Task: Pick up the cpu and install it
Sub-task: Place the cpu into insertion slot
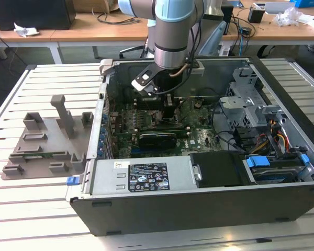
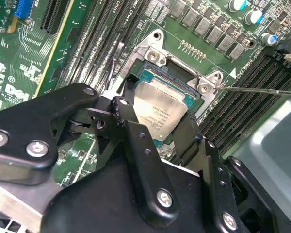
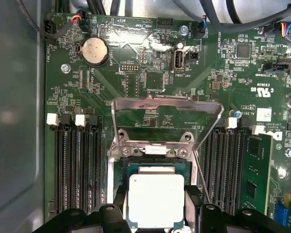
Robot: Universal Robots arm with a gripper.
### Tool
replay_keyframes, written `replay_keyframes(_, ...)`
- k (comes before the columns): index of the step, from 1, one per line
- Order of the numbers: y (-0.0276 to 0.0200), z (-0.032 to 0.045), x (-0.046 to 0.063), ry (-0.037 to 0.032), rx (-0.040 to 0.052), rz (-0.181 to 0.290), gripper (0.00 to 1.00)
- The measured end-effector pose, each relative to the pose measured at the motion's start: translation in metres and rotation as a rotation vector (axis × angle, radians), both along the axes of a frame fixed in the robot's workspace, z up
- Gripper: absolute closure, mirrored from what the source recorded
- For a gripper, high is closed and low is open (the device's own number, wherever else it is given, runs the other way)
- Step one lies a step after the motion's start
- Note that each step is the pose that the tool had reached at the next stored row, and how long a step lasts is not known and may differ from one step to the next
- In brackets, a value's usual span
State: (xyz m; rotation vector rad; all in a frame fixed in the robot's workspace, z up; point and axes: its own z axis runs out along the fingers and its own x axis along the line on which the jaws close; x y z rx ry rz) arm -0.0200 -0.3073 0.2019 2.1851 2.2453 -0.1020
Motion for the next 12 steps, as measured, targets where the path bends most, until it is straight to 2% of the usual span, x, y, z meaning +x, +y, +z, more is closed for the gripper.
replay_keyframes(7,0.0004,-0.0022,0.0000,0.0001,0.0011,0.000,0.45)
replay_keyframes(8,0.0004,-0.0022,0.0000,0.0001,0.0011,0.000,0.44)
replay_keyframes(10,0.0004,-0.0023,0.0000,0.0001,0.0012,0.000,0.32)
replay_keyframes(12,0.0004,-0.0023,0.0000,0.0001,0.0012,0.000,0.32)
